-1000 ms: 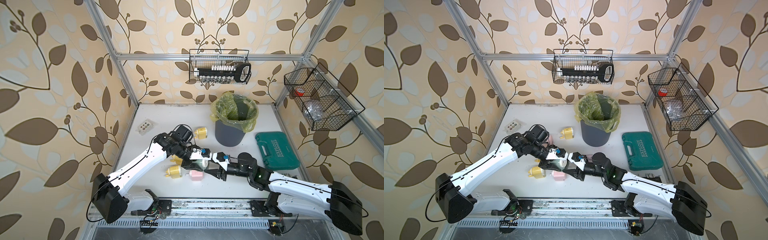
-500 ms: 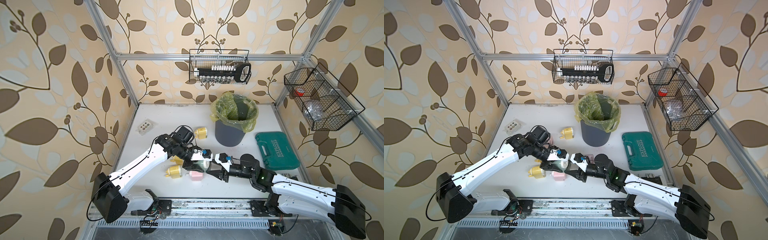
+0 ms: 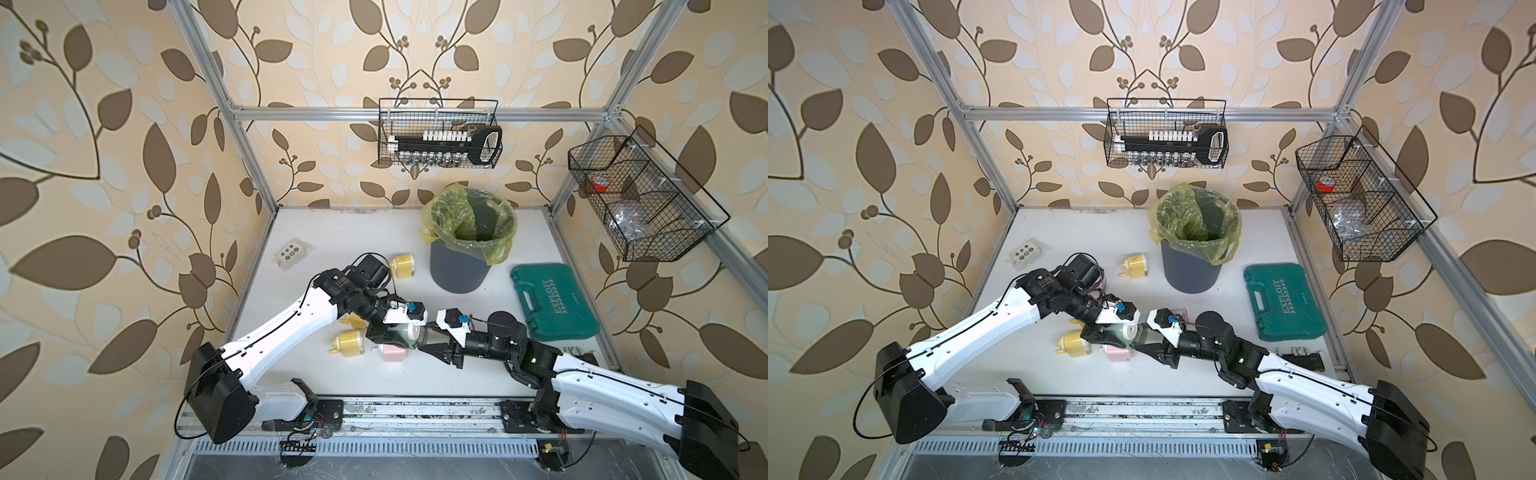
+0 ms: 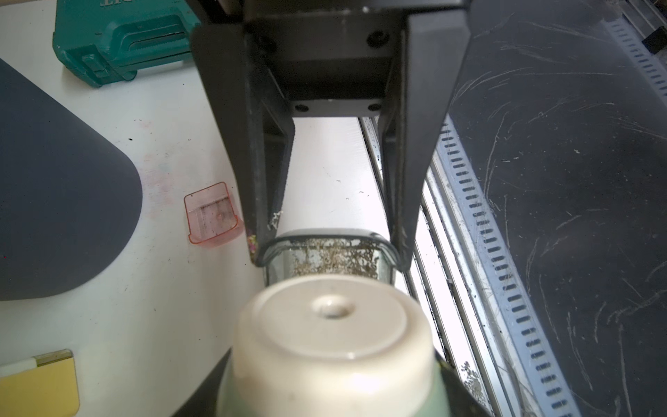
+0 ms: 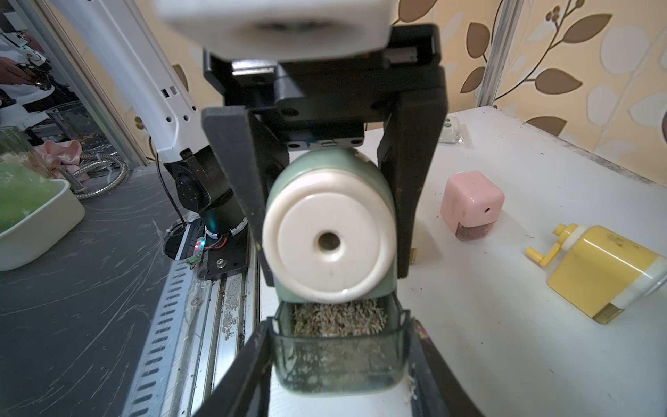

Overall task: Take out the pencil sharpener tray and clean the shavings
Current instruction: Open the container of the pencil sharpener.

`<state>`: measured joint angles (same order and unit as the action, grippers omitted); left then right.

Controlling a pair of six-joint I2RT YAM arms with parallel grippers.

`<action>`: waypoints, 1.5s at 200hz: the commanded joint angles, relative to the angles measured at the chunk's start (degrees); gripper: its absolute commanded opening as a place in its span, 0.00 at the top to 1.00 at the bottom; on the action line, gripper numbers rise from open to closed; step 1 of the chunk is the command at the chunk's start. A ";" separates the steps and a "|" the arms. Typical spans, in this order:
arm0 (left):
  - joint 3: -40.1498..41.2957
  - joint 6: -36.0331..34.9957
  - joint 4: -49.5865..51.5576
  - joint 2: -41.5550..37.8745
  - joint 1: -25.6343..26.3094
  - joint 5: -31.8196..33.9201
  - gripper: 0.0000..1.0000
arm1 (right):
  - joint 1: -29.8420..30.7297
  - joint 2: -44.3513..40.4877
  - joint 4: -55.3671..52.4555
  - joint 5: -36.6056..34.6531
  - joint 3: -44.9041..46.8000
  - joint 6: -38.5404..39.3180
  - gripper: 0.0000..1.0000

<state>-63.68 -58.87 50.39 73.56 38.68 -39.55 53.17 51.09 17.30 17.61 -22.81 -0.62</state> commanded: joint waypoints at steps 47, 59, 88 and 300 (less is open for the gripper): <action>0.29 0.42 1.09 -3.19 0.15 1.65 1.00 | 0.96 -5.77 -3.01 -5.11 2.00 -3.68 1.00; 0.60 0.59 1.11 -3.80 0.00 1.83 1.00 | 1.23 -6.55 -3.63 -6.08 2.13 -3.77 1.00; 1.13 0.64 1.33 -5.30 -0.91 1.60 1.00 | 2.56 -8.49 -4.98 -8.08 2.29 -3.51 1.00; 4.61 2.89 -6.25 -1.50 -6.88 3.60 1.00 | -12.45 0.65 -30.20 -29.28 -39.48 -13.57 1.00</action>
<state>-58.81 -56.31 45.04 71.75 32.16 -36.18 45.23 48.31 -4.99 -12.75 -54.83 -8.08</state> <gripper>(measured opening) 0.597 0.482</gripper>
